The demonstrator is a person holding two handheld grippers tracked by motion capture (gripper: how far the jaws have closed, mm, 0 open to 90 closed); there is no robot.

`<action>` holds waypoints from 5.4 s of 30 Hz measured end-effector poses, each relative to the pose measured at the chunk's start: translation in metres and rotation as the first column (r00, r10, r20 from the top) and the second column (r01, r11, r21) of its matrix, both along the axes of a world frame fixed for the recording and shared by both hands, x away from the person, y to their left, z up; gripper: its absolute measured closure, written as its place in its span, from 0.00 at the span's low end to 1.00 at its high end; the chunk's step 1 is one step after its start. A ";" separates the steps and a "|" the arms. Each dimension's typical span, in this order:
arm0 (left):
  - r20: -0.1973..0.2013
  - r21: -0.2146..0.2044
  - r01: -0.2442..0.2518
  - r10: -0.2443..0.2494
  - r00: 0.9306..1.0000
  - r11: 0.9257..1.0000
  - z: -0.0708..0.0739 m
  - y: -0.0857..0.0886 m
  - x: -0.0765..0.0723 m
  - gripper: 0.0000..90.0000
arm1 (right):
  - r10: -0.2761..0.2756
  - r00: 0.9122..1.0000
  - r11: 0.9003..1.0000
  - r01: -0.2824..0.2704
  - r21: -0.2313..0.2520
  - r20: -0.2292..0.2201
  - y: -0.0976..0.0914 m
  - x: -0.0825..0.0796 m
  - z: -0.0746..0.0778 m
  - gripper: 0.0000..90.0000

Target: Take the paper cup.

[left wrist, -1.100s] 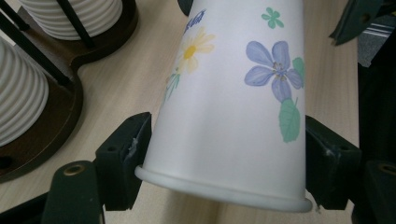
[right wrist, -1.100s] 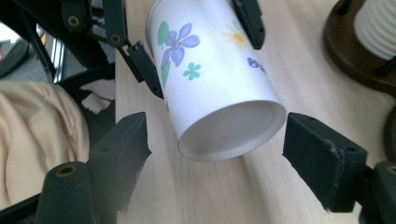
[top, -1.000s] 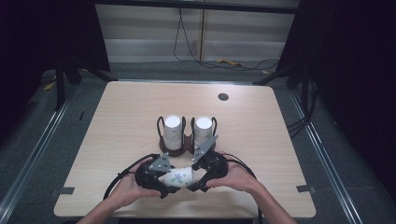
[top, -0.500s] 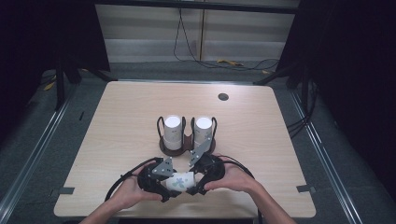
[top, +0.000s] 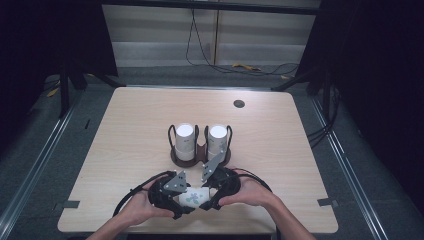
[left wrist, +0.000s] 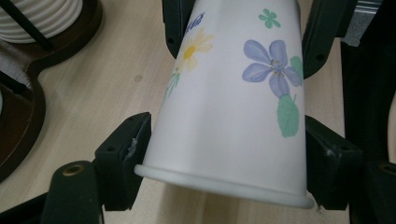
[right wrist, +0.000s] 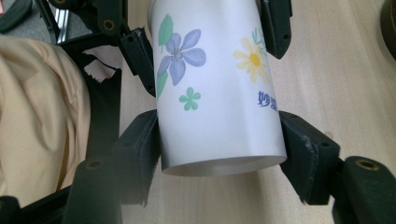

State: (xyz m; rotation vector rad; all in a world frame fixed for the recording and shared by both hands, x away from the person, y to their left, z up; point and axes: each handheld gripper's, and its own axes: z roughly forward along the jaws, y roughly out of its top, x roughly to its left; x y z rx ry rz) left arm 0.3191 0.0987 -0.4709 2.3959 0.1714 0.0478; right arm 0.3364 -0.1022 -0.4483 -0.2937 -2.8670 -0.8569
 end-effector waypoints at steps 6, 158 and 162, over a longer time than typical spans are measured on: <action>0.010 -0.026 0.003 -0.003 1.000 1.000 0.001 0.002 0.001 0.25 | 0.007 1.000 1.000 -0.007 0.008 0.024 -0.002 -0.002 0.003 0.41; -0.222 -0.491 -0.297 0.213 0.952 0.819 0.026 0.056 0.021 0.30 | -0.310 0.950 0.870 0.264 0.415 0.045 -0.025 -0.008 -0.004 0.17; -0.191 -0.476 -0.305 0.242 0.951 0.825 0.027 0.061 0.022 0.29 | -0.333 0.941 0.872 0.285 0.398 0.057 -0.026 -0.006 -0.004 0.17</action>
